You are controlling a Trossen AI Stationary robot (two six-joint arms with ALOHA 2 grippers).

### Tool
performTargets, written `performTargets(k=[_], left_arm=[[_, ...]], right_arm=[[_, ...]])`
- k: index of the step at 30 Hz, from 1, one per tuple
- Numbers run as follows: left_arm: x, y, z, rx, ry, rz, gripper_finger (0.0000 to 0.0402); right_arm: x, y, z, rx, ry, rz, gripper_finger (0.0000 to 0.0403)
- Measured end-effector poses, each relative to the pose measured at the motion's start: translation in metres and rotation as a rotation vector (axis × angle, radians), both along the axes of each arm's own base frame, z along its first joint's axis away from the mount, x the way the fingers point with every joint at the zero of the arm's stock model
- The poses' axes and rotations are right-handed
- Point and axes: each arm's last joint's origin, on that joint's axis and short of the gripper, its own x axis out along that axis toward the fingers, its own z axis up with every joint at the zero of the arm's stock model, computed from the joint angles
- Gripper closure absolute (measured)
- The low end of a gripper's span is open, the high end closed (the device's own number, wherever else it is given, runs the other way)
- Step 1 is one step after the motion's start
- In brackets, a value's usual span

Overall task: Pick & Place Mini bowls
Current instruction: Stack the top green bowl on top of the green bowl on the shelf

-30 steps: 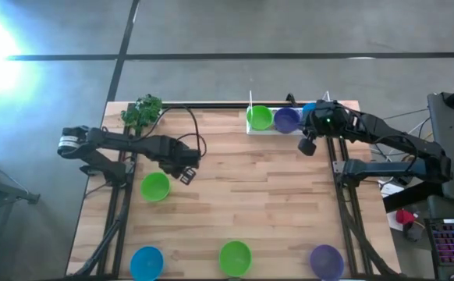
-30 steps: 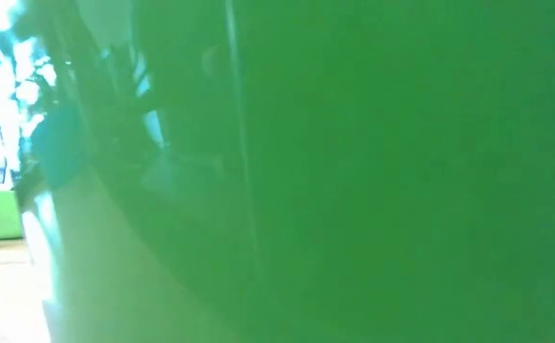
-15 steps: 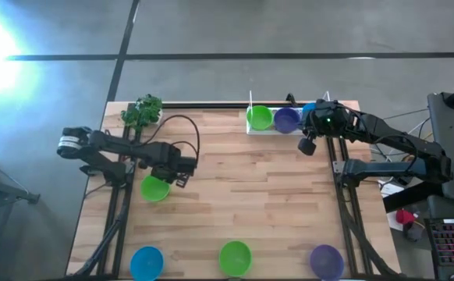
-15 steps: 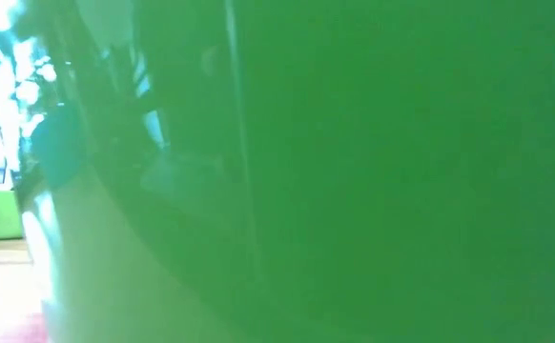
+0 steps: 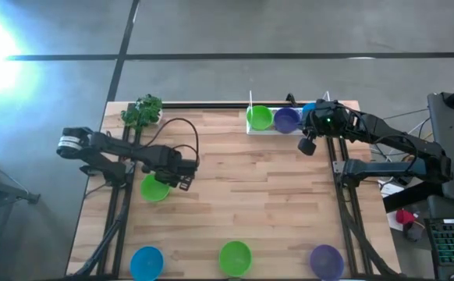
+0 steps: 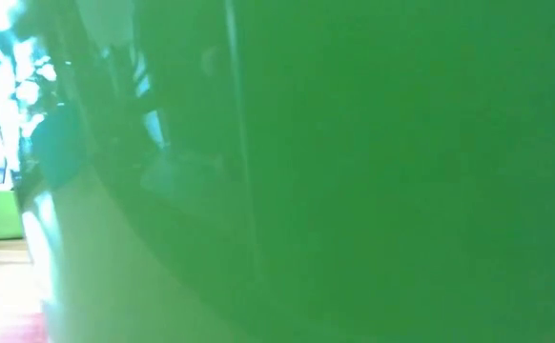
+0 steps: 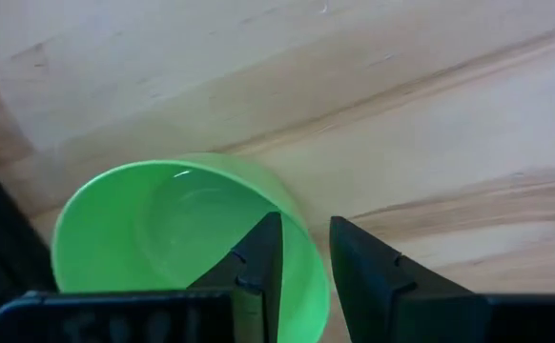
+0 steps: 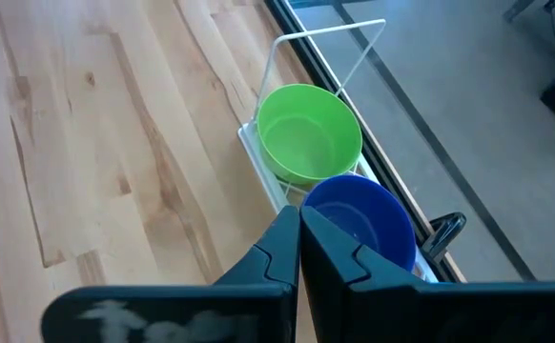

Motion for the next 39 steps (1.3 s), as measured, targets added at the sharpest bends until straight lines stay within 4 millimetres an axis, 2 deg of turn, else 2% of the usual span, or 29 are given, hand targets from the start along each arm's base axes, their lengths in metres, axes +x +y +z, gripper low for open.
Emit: performTargets(k=[6, 11, 17, 20, 25, 34, 39], left_arm=[[-0.004, -0.001, -0.02, -0.01, -0.031, 0.007, 0.0316], [-0.004, -0.002, -0.025, -0.011, -0.054, -0.028, 0.0322], [0.0, -0.001, -0.022, 0.008, -0.084, -0.092, 0.0388], [0.002, -0.001, -0.021, 0.018, -0.083, -0.112, 0.0396], [0.013, -0.001, -0.007, 0.057, -0.142, -0.169, 0.04], [0.047, 0.006, 0.037, 0.255, -0.368, -0.327, 0.0401], [0.066, 0.013, 0.048, 0.347, -0.421, -0.42, 0.0401]], right_arm=[[0.0, 0.0, 0.0, -0.007, 0.006, 0.008, 0.0394], [0.0, 0.0, 0.0, -0.008, 0.006, 0.009, 0.0394], [0.0, 0.0, 0.0, -0.001, 0.0, 0.0, 0.0394], [0.0, 0.0, 0.0, 0.005, -0.004, -0.006, 0.0394], [0.0, 0.0, 0.0, 0.003, -0.002, -0.004, 0.0394], [0.0, 0.0, 0.0, 0.003, -0.002, -0.004, 0.0394], [0.0, 0.0, 0.0, 0.003, -0.002, -0.003, 0.0394]])
